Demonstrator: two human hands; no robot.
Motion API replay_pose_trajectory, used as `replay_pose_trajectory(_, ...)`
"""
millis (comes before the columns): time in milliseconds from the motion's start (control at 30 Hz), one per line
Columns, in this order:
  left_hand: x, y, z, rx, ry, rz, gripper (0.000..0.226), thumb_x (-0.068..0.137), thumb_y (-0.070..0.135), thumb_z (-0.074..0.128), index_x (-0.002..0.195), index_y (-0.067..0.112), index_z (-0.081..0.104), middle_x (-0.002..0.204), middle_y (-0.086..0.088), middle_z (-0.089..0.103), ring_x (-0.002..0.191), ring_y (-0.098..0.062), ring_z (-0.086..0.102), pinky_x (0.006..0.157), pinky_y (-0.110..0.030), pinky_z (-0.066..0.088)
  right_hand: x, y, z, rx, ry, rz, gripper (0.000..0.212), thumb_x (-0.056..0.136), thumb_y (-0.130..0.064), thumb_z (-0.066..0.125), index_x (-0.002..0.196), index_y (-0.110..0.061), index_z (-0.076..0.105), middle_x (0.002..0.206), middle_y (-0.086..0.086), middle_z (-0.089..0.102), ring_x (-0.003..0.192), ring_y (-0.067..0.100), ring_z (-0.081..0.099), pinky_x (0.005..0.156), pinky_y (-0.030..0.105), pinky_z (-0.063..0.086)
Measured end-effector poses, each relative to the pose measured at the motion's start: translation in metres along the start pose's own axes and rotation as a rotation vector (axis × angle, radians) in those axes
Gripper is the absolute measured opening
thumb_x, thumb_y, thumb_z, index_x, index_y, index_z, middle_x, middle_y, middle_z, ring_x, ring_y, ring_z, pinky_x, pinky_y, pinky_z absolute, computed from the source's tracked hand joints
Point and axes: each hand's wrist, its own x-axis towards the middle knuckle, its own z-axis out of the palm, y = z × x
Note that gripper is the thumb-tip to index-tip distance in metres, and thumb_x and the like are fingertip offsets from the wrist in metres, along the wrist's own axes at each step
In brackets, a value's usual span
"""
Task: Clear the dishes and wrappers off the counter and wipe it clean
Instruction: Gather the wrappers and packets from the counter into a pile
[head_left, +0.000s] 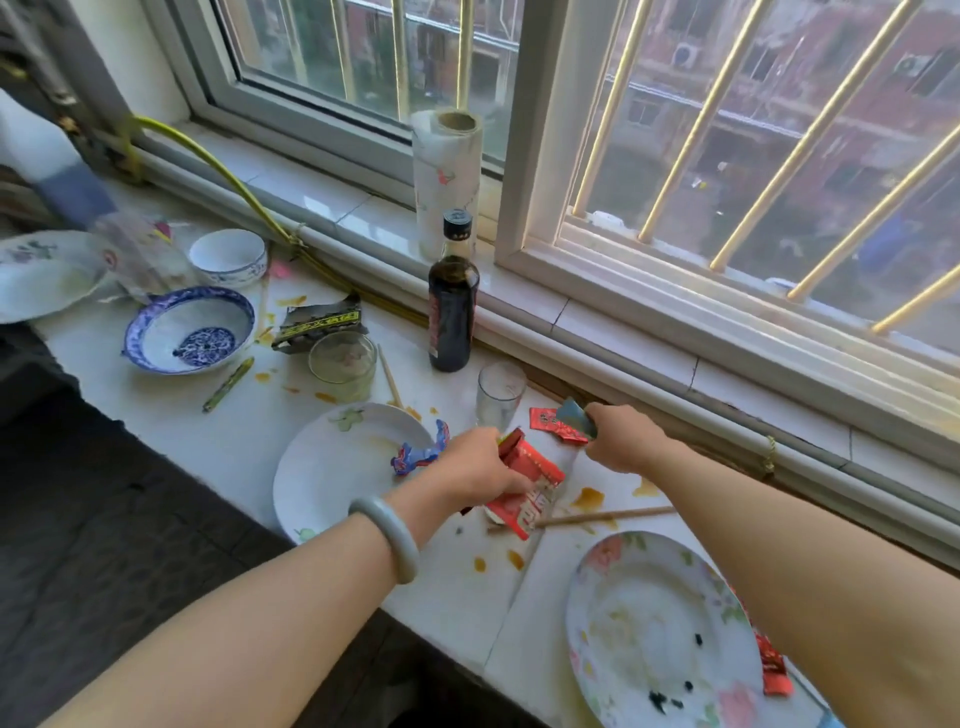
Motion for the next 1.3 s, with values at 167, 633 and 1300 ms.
replay_pose_trajectory(167, -0.017, -0.016, -0.03, -0.124, 0.043, 0.002, 0.032, 0.074, 0.019, 0.081, 0.099, 0.018, 0.061, 0.092, -0.002, 0.074, 0.082, -0.015, 0.072, 0.079, -0.036, 0.06, 0.014, -0.013, 0.01, -0.08, -0.002, -0.057, 0.025, 0.091, -0.031, 0.052, 0.116, -0.03, 0.055, 0.089, -0.003, 0.061, 0.078, 0.021, 0.058, 0.061, 0.03, 0.044)
replay_pose_trajectory(633, -0.035, -0.083, -0.084, -0.219, 0.04, -0.055, 0.036, 0.077, 0.009, 0.079, 0.108, 0.019, 0.063, 0.1, -0.005, 0.073, 0.091, -0.019, 0.071, 0.082, -0.034, 0.059, 0.032, -0.035, 0.024, -0.169, -0.057, 0.007, 0.07, 0.089, -0.011, 0.048, 0.151, -0.02, 0.017, 0.093, 0.002, 0.056, 0.072, 0.019, 0.058, 0.058, 0.031, 0.054)
replay_pose_trajectory(1300, -0.004, -0.088, -0.093, -0.062, -0.119, -0.126, 0.015, 0.09, 0.014, 0.066, 0.105, 0.018, 0.065, 0.106, -0.005, 0.071, 0.097, -0.018, 0.067, 0.089, -0.033, 0.053, 0.023, -0.035, 0.037, -0.012, 0.029, 0.146, 0.028, 0.088, -0.016, 0.053, 0.116, -0.018, 0.047, 0.085, -0.001, 0.056, 0.077, 0.019, 0.058, 0.064, 0.032, 0.053)
